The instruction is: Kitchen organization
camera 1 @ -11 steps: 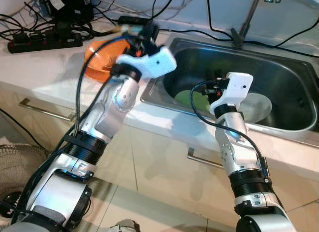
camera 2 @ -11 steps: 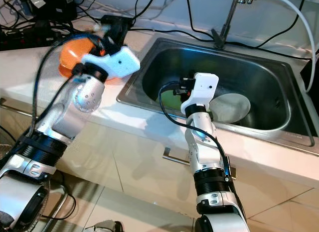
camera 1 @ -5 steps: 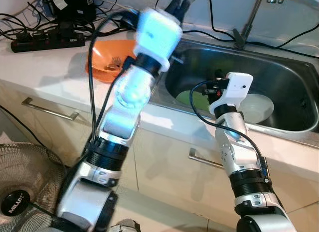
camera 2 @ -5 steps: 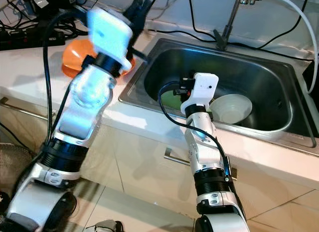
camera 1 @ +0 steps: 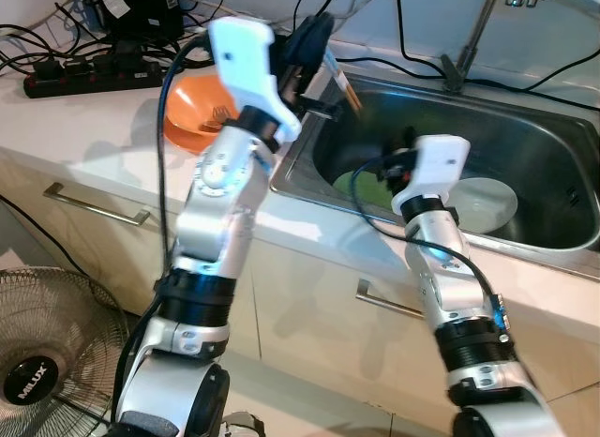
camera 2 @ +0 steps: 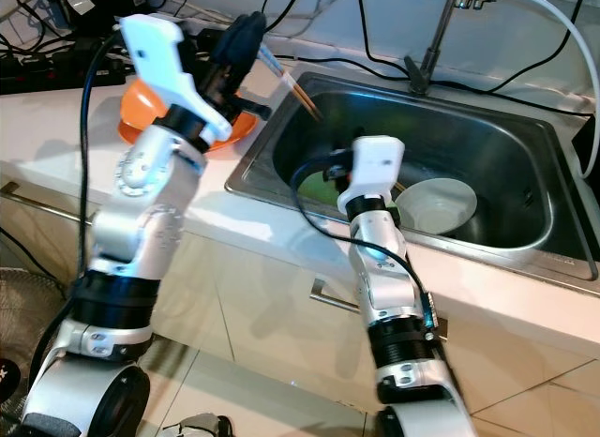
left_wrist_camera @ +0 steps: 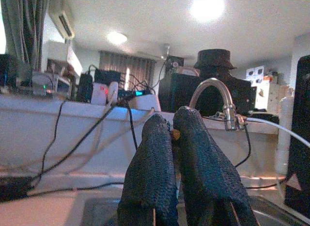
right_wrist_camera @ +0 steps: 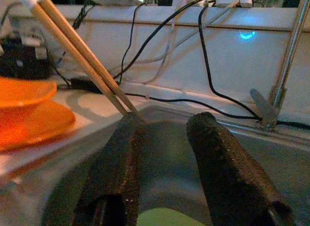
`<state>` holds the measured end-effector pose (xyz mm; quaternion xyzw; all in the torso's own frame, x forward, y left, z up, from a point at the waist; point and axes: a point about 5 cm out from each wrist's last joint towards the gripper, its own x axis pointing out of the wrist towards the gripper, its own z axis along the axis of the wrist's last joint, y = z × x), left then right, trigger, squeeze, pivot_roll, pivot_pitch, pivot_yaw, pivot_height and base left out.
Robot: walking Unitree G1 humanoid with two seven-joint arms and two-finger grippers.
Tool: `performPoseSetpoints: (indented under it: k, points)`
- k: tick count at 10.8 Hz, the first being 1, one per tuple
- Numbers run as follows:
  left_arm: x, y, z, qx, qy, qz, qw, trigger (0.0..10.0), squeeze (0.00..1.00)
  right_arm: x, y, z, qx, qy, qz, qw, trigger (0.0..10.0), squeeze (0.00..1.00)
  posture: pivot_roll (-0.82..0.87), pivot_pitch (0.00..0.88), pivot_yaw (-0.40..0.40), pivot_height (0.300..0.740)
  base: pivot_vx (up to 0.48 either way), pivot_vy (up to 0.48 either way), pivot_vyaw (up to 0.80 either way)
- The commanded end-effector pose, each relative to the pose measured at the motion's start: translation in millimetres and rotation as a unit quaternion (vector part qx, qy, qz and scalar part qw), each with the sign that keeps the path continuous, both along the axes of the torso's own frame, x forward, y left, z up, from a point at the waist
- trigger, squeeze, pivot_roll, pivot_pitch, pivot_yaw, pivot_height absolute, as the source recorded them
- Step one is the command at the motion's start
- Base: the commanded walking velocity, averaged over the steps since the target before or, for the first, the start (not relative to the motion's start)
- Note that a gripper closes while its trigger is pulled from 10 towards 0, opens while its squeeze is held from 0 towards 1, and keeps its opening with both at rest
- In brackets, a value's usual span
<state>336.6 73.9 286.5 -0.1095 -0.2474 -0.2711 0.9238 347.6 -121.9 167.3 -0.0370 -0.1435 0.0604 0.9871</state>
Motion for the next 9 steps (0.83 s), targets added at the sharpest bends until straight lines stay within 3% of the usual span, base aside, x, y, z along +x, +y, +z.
performPoseSetpoints:
  k: [1, 3, 4, 5, 9]
  points:
    - [-2.1, 0.8, 0, -0.001, 0.003, -0.010, 1.000, 10.0, 0.00, -0.5, -0.7, -6, -0.020, 0.009, -0.006, 1.000, 10.0, 1.00, 0.07, 0.023, -0.027, 0.740, 0.000, 0.000, 0.00]
    - [-3.3, 1.8, -2, -0.016, 0.017, -0.027, 0.999, 10.0, 0.00, -2.8, 3.2, -6, -0.059, -0.003, 0.006, 0.998, 10.0, 1.00, 0.07, 0.027, -0.023, 0.740, 0.000, 0.000, 0.00]
    - [-4.0, 2.2, -1, -0.024, 0.024, -0.037, 0.999, 10.0, 0.00, -3.0, 4.6, -8, -0.094, -0.007, 0.004, 0.996, 10.0, 0.43, 0.07, 0.029, -0.021, 0.740, 0.000, 0.000, 0.00]
    - [-5.4, 1.7, -3, -0.027, 0.032, -0.050, 0.998, 10.0, 0.00, -3.7, 6.3, -10, -0.111, -0.007, 0.006, 0.994, 10.0, 0.00, 0.07, 0.031, -0.020, 0.740, 0.000, 0.000, 0.00]
    - [-13.9, -10.1, -12, -0.004, 0.058, -0.112, 0.992, 10.0, 0.00, -3.9, 8.0, -13, -0.122, -0.006, -0.006, 0.993, 10.0, 0.00, 0.06, 0.032, -0.010, 0.740, 0.000, 0.000, 0.00]
